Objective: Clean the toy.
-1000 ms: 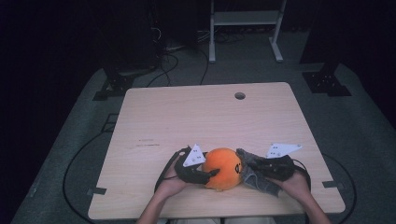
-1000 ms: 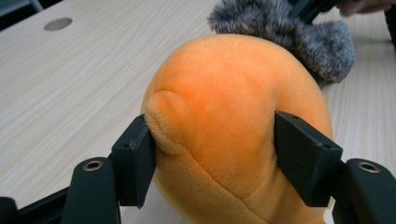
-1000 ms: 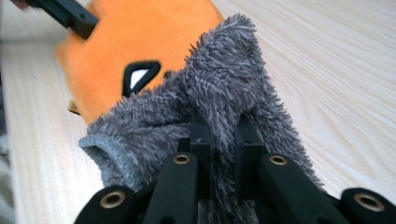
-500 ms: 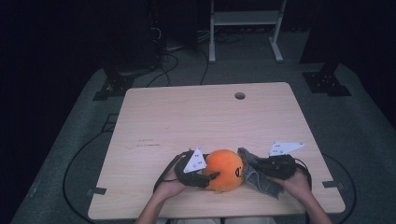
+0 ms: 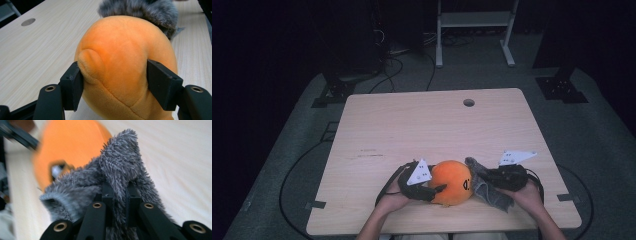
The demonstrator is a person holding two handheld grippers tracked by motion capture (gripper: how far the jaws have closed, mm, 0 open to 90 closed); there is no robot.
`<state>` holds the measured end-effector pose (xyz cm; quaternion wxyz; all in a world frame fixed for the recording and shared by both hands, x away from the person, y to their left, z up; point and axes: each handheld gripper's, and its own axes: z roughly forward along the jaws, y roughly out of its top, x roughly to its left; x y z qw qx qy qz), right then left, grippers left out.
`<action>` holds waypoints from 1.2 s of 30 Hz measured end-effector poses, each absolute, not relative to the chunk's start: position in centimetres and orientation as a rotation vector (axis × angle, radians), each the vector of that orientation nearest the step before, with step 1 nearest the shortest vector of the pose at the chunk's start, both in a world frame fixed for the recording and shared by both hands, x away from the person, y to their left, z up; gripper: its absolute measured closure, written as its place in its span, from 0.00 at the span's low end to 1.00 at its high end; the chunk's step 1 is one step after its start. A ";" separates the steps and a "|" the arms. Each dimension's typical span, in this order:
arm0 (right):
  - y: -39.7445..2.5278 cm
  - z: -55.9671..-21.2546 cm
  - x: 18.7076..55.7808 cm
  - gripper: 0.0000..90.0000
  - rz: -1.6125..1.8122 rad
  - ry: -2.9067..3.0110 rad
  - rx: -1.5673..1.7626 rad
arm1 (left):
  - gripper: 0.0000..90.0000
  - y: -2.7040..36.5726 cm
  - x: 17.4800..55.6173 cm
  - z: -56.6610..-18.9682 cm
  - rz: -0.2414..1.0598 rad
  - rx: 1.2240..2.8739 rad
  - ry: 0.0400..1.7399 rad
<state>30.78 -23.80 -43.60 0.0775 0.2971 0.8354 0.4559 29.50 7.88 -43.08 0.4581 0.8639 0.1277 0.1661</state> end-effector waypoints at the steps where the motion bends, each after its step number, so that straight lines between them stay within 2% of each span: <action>1: -23.6 -43.0 30.6 0.90 1.411 2.489 0.864 | 0.37 7.7 29.5 -43.0 0.419 2.126 0.304; 5: -21.6 -40.7 29.5 0.90 1.518 2.474 0.702 | 0.38 7.0 28.8 -42.6 0.470 2.145 0.230; 8: -20.8 -41.1 29.6 0.90 1.465 2.489 0.682 | 0.38 6.9 28.5 -42.5 0.475 2.149 0.216; 12: -22.4 -42.1 30.6 0.90 1.418 2.484 0.793 | 0.34 7.0 28.7 -42.3 0.428 2.127 0.230; 16: -23.1 -41.9 30.3 0.90 1.391 2.478 0.806 | 0.36 6.7 28.5 -42.3 0.467 2.141 0.220; 20: -21.8 -40.6 29.5 0.90 1.435 2.475 0.714 | 0.37 6.2 28.2 -42.3 0.507 2.151 0.200; 21: -20.1 -40.2 28.9 0.90 1.381 2.479 0.638 | 0.37 6.1 28.1 -42.3 0.518 2.160 0.198; 23: -20.2 -40.6 29.3 0.90 1.394 2.477 0.659 | 0.37 6.3 28.1 -42.3 0.491 2.146 0.205; 26: -20.7 -41.2 29.8 0.90 1.398 2.470 0.710 | 0.32 6.7 28.4 -42.2 0.438 2.126 0.214; 27: -21.5 -41.9 30.3 0.90 1.411 2.460 0.757 | 0.24 6.8 28.6 -42.1 0.392 2.123 0.233; 29: -22.1 -42.2 30.6 0.90 1.381 2.449 0.791 | 0.21 6.9 28.7 -42.2 0.371 2.134 0.236; 32: -22.5 -42.5 30.8 0.90 1.388 2.451 0.812 | 0.25 7.1 28.7 -42.3 0.378 2.135 0.230; 33: -22.6 -42.6 30.8 0.90 1.399 2.447 0.817 | 0.34 7.1 28.7 -42.2 0.423 2.138 0.235; 36: -22.4 -41.9 30.4 0.90 1.378 2.432 0.807 | 0.41 6.8 28.5 -42.3 0.459 2.145 0.241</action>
